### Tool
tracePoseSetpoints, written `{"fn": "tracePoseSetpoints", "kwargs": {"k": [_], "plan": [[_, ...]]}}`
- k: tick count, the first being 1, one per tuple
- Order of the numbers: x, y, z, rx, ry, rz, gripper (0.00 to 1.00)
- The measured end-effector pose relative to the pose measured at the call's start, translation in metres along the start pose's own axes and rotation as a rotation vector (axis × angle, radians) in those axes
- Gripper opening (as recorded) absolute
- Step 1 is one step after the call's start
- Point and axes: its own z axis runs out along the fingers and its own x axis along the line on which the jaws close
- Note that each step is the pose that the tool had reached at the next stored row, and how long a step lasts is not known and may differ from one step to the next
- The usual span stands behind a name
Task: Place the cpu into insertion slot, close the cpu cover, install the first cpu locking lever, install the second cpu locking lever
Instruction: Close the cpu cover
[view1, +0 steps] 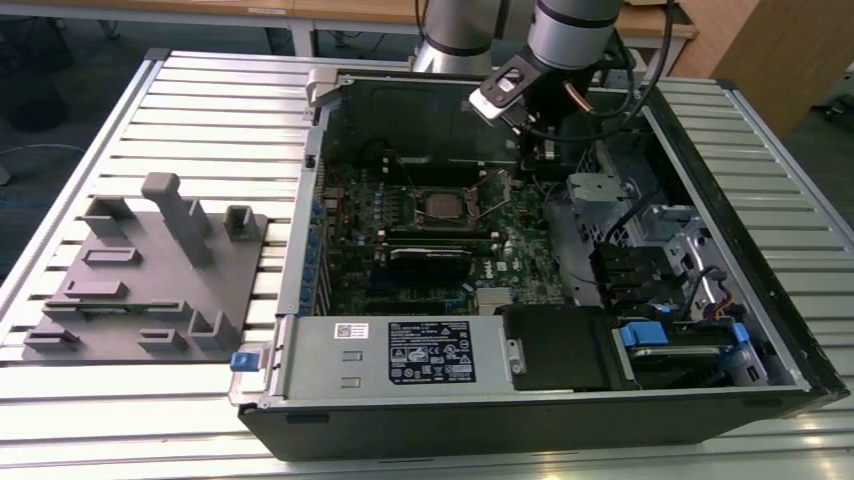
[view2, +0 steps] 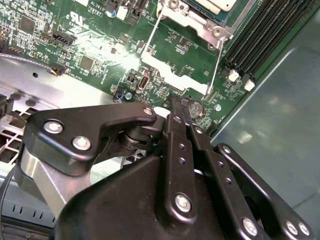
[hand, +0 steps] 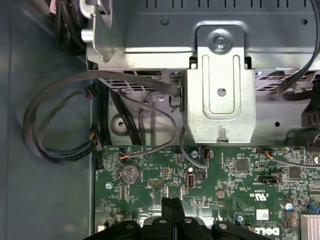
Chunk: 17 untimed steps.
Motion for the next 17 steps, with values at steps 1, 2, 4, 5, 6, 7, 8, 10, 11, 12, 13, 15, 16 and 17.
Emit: {"fn": "tracePoseSetpoints", "kwargs": {"k": [1, 2, 4, 5, 6, 7, 8, 10, 11, 12, 13, 15, 16, 17], "plan": [[0.0000, 0.0000, 0.0011, 0.0000, -0.0004, 0.000, 0.10], [0.0000, 0.0000, 0.0023, 0.0000, -0.0007, 0.001, 0.10], [-0.0001, 0.0000, 0.0045, -0.0001, -0.0018, 0.002, 0.10], [-0.0001, -0.0001, 0.0056, -0.0001, -0.0025, 0.002, 0.10], [-0.0002, -0.0001, 0.0066, -0.0001, -0.0032, 0.003, 0.10], [-0.0002, -0.0001, 0.0075, -0.0001, -0.0040, 0.003, 0.10], [-0.0002, -0.0002, 0.0084, -0.0001, -0.0048, 0.003, 0.10], [-0.0002, -0.0002, 0.0094, -0.0002, -0.0068, 0.003, 0.10], [-0.0002, -0.0002, 0.0093, -0.0001, -0.0070, 0.003, 0.10], [-0.0003, -0.0002, 0.0093, -0.0002, -0.0071, 0.003, 0.10], [-0.0003, -0.0002, 0.0093, -0.0002, -0.0071, 0.003, 0.10], [-0.0002, -0.0007, 0.0094, -0.0002, -0.0070, 0.003, 0.10], [-0.0002, -0.0018, 0.0094, -0.0003, -0.0070, 0.003, 0.10], [-0.0002, -0.0034, 0.0094, -0.0003, -0.0069, 0.003, 0.10]]}}
